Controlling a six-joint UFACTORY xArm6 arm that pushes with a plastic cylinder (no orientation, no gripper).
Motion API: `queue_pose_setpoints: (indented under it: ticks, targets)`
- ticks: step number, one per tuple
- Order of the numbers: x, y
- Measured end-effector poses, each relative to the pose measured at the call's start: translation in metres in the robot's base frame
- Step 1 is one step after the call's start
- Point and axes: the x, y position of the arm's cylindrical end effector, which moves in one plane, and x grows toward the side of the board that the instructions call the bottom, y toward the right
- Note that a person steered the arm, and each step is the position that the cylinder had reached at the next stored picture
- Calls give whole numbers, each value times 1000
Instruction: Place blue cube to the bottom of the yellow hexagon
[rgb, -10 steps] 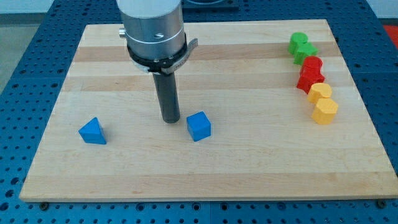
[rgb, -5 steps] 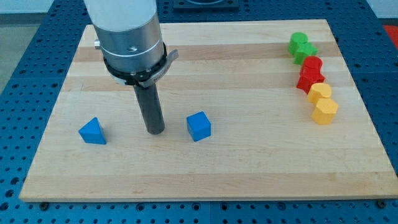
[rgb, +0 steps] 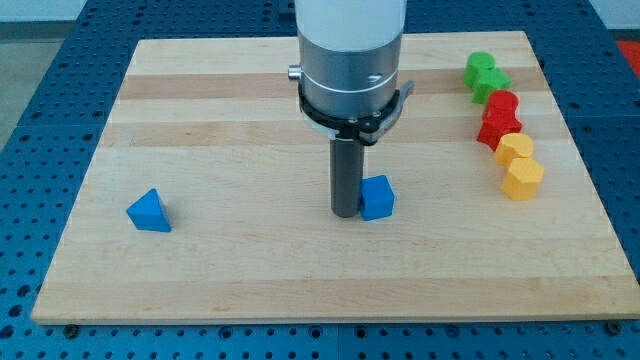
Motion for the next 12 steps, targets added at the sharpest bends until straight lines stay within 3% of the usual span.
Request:
queue_pose_setpoints:
  ticks: [5,11,12]
  targets:
    - [-23,-3]
    - [-2,75]
    - [5,43]
